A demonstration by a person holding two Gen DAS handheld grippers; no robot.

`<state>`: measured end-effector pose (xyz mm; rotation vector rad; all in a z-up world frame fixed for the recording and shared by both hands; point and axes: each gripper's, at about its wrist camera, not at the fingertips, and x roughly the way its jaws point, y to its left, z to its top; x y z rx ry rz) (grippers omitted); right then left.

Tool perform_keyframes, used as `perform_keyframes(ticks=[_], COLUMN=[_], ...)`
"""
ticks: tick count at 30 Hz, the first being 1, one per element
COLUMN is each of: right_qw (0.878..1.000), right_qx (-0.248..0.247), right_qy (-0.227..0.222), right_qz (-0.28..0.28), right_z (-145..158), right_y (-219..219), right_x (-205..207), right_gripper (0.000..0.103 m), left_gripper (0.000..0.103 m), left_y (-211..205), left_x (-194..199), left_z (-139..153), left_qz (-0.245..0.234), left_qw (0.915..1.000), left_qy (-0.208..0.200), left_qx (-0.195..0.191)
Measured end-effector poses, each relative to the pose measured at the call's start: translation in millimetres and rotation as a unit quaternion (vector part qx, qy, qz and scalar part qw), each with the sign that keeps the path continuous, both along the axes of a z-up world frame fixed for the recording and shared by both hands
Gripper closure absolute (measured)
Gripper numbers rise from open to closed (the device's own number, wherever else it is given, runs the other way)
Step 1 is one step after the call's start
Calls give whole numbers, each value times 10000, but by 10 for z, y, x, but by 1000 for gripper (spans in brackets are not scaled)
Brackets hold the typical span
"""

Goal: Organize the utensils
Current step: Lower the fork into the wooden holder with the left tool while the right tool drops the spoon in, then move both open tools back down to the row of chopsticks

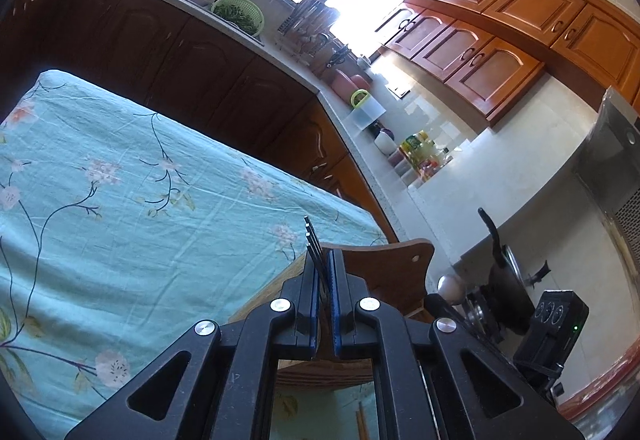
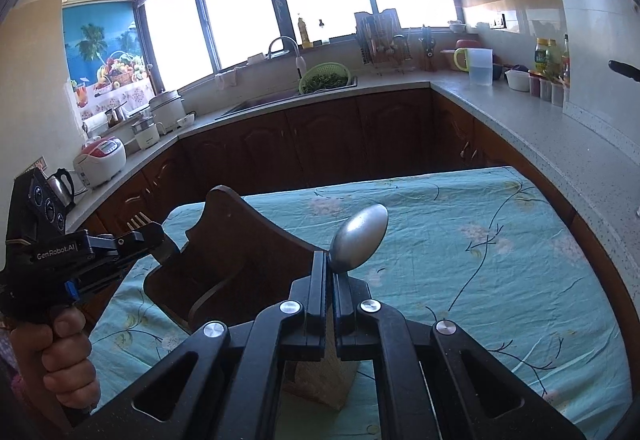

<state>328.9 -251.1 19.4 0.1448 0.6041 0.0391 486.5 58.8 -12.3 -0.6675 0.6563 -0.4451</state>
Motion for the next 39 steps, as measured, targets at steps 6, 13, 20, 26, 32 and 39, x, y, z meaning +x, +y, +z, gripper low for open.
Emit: perform_keyframes(ticks=[6, 13, 20, 26, 32, 39], right_qw=[10000, 9996, 9984, 9959, 9920, 9905], right_qx=[65, 276, 553, 792, 981, 1030], right_qy=[28, 32, -49, -352, -658, -718], right_qz=[25, 16, -138, -272, -439, -558], right_z=[20, 14, 62, 164, 233, 203], right_y=[-25, -103, -220, -336, -425, -433], right_x=[27, 43, -50, -311, -708, -1196], right_gripper=[101, 99, 78, 35, 6, 5], left_gripper=[98, 95, 67, 40, 21, 20], left_y=[-57, -113, -16, 117, 236, 273], left_x=[-32, -95, -237, -528, -1036, -1654], left_z=[71, 103, 137, 139, 156, 146], left_qz=[28, 17, 153, 333, 659, 775], left_qw=[10000, 9998, 9997, 9993, 9976, 9966], left_qy=[3, -19, -63, -81, -105, -88], left_qx=[3, 194, 180, 130, 186, 258])
